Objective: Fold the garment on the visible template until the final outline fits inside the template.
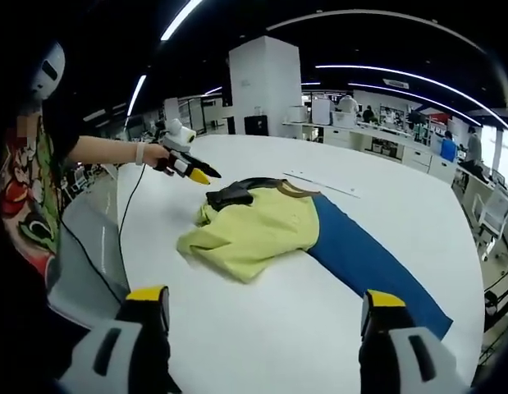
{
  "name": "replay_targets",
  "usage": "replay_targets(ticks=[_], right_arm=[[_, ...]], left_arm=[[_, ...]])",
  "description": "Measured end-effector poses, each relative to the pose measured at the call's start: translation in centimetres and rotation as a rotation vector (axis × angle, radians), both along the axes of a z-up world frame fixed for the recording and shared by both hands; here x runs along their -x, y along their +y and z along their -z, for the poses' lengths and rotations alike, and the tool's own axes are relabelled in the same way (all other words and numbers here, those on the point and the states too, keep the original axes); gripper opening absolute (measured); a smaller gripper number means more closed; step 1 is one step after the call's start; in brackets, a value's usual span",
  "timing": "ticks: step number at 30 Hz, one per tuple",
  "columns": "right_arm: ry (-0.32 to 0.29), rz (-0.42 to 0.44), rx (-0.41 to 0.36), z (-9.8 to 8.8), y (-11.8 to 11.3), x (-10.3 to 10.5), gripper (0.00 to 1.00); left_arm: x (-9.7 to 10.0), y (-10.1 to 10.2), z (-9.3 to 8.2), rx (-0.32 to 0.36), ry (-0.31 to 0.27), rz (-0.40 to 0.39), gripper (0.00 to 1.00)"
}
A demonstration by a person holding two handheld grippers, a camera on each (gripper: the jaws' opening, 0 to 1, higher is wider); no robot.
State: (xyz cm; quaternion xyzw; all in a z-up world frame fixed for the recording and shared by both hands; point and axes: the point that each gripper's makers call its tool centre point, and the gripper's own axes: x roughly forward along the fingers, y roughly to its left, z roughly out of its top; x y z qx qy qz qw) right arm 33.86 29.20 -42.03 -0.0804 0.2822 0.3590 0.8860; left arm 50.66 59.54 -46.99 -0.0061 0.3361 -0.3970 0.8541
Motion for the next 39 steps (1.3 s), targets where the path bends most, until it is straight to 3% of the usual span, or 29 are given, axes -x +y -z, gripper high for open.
replay_targets(ticks=[5, 8, 10, 13, 17, 27, 33, 39], right_arm=[[-0.016, 0.022, -0.006, -0.3, -0.5, -0.4, 1.0], [-0.021, 0.033, -0.005, -0.4, -0.8, -0.5, 1.0], [-0.018, 0.035, 0.002, -0.3, -0.9, -0.5, 1.0], [-0.016, 0.034, -0.004, -0.3, -0.8, -0.5, 1.0], [-0.012, 0.032, -0.004, -0.1, -0.7, -0.4, 1.0], [-0.001, 0.036, -0.004, 0.2, -0.9, -0.1, 1.0], [0.006, 0.039, -0.007, 0.3, -0.8, 0.2, 0.99], [0.004, 0.046, -0.018, 0.2, -0.8, 0.4, 0.98]], left_arm=[[0.5, -0.4, -0.2, 0.015, -0.003, 0.018, 0.88], [0.7, -0.6, -0.4, 0.028, -0.012, 0.023, 0.88], [0.9, -0.8, -0.5, 0.045, -0.001, 0.024, 0.82], [1.2, -0.7, -0.2, 0.047, 0.009, 0.023, 0.66], [1.3, -0.5, 0.7, 0.047, 0.031, 0.001, 0.63], [1.1, 0.0, 2.2, 0.063, 0.08, -0.058, 0.31], [0.8, 0.1, 3.6, 0.048, 0.094, -0.079, 0.29], [0.5, 0.1, 4.1, 0.056, 0.111, -0.096, 0.2]])
